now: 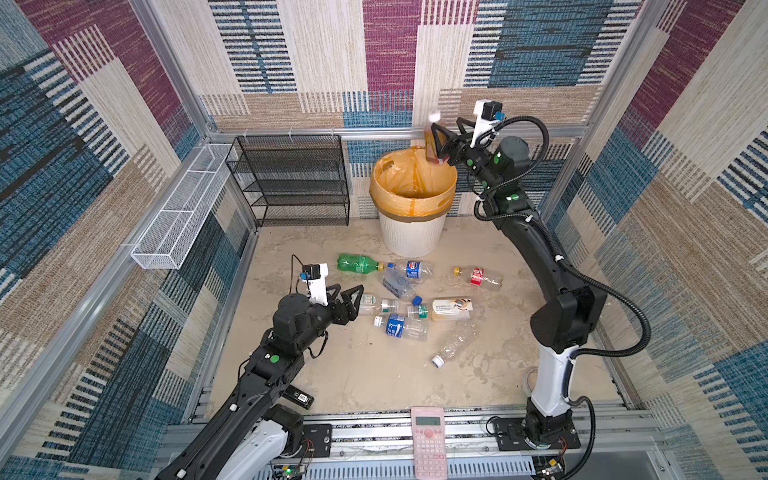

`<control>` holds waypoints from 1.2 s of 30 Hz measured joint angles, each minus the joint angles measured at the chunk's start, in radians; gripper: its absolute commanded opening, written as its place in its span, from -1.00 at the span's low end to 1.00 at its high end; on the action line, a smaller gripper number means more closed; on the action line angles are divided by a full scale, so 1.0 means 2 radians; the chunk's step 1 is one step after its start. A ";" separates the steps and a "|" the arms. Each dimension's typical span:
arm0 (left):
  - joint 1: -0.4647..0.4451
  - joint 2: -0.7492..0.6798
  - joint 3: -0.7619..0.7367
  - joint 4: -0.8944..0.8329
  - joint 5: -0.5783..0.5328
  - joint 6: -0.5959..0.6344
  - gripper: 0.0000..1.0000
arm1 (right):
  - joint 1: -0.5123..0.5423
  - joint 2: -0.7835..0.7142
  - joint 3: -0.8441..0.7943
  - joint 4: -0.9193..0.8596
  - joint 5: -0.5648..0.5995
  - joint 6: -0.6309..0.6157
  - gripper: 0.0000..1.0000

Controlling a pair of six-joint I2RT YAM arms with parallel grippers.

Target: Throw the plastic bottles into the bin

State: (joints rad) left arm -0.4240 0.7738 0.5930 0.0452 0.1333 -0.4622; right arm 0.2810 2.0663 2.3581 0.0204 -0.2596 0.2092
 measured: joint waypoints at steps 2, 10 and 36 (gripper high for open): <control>0.000 -0.002 0.001 -0.004 -0.002 0.001 0.58 | 0.000 0.045 0.132 -0.088 0.003 0.000 0.76; -0.001 -0.005 0.003 -0.009 -0.008 0.007 0.58 | 0.015 -0.067 0.132 -0.151 -0.001 -0.034 0.64; 0.001 0.064 0.024 -0.096 -0.045 -0.009 0.42 | 0.019 -0.443 -0.853 -0.003 0.100 0.075 0.49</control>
State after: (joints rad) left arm -0.4229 0.9024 0.6411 -0.1467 0.0429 -0.4805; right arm 0.3195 1.1797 0.6514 0.0139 -0.0601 0.3592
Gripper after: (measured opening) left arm 0.726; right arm 0.740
